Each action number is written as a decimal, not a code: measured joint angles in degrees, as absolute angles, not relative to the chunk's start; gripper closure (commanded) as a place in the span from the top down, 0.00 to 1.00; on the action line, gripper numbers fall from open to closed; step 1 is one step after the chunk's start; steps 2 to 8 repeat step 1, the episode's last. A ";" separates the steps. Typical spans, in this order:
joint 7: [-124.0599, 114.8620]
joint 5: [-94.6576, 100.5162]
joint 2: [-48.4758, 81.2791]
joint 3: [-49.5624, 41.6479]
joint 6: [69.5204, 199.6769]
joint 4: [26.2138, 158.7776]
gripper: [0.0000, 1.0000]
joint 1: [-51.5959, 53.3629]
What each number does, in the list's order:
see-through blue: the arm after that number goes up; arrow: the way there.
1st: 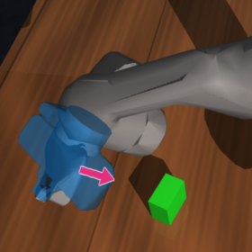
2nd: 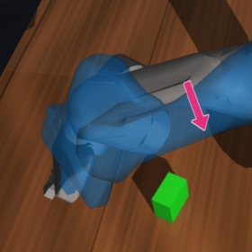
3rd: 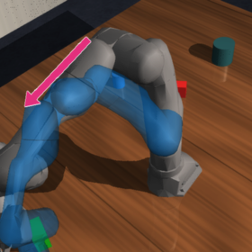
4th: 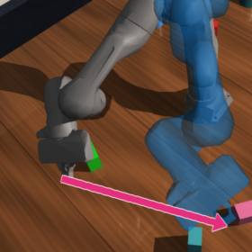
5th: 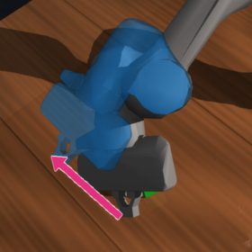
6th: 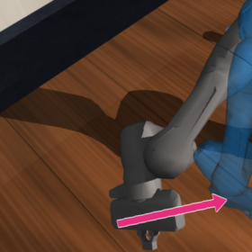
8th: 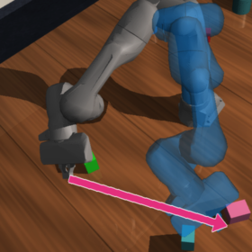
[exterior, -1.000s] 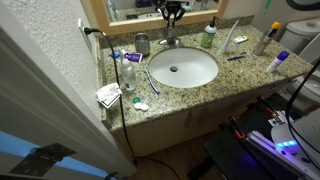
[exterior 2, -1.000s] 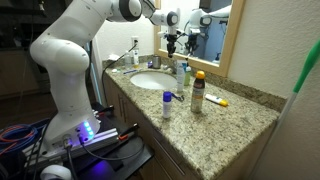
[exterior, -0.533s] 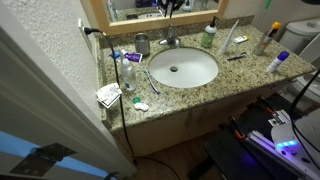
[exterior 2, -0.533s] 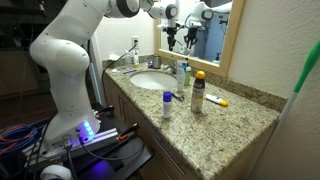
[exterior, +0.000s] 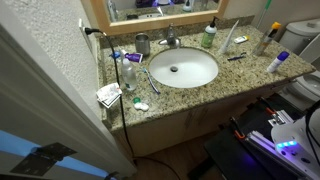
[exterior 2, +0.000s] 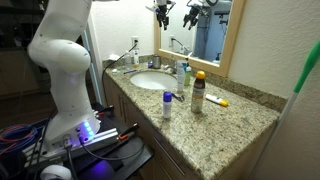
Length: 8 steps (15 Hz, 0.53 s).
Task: Open the faucet
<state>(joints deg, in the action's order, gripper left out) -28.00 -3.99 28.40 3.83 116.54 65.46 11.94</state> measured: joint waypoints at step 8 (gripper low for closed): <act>-27.40 -4.00 27.09 3.84 116.55 67.07 0.88 11.76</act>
